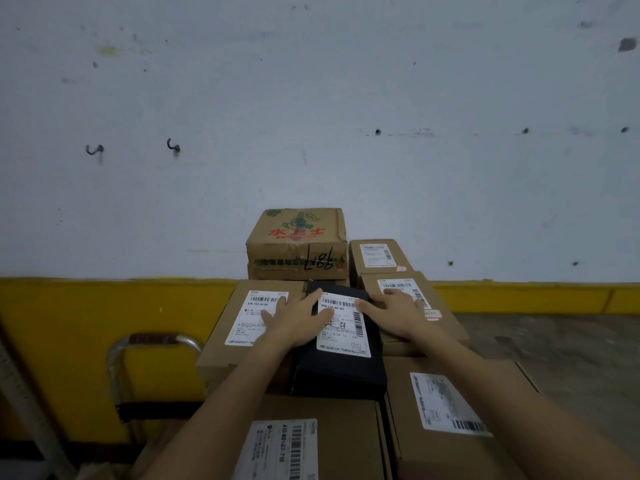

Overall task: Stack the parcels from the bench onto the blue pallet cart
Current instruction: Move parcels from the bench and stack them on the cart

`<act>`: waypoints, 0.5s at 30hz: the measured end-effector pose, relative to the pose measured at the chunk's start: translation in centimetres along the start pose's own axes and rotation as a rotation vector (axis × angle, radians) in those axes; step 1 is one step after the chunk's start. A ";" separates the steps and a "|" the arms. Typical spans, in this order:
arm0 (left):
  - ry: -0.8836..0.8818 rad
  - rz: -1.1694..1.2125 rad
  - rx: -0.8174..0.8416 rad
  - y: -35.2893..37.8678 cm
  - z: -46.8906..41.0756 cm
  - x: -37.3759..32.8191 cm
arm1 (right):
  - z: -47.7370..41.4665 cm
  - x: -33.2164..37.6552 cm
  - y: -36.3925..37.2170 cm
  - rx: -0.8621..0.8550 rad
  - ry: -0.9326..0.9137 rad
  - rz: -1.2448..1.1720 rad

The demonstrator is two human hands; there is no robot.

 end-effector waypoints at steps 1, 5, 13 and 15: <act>-0.004 0.001 -0.001 0.0 -0.1 -0.1 | -0.1 0.0 0.0 0.004 0.007 -0.020; -0.020 0.009 -0.011 0.1 -0.5 -0.4 | -0.4 0.1 0.0 0.014 0.011 -0.043; 0.056 0.130 -0.150 -2.1 -1.2 1.0 | -0.6 0.3 -2.5 -0.081 -0.024 -0.025; 0.059 0.117 -0.212 -3.4 -1.8 1.9 | -1.4 0.2 -3.9 -0.133 -0.038 -0.013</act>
Point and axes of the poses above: each hand's wrist, its own z-axis away from the middle knuckle, its own y-axis out of the palm, x = y × z, the point moved 4 cm from there along -z, towards the middle knuckle, and after that the axes turned 9 degrees about -z, right-handed, at the moved point
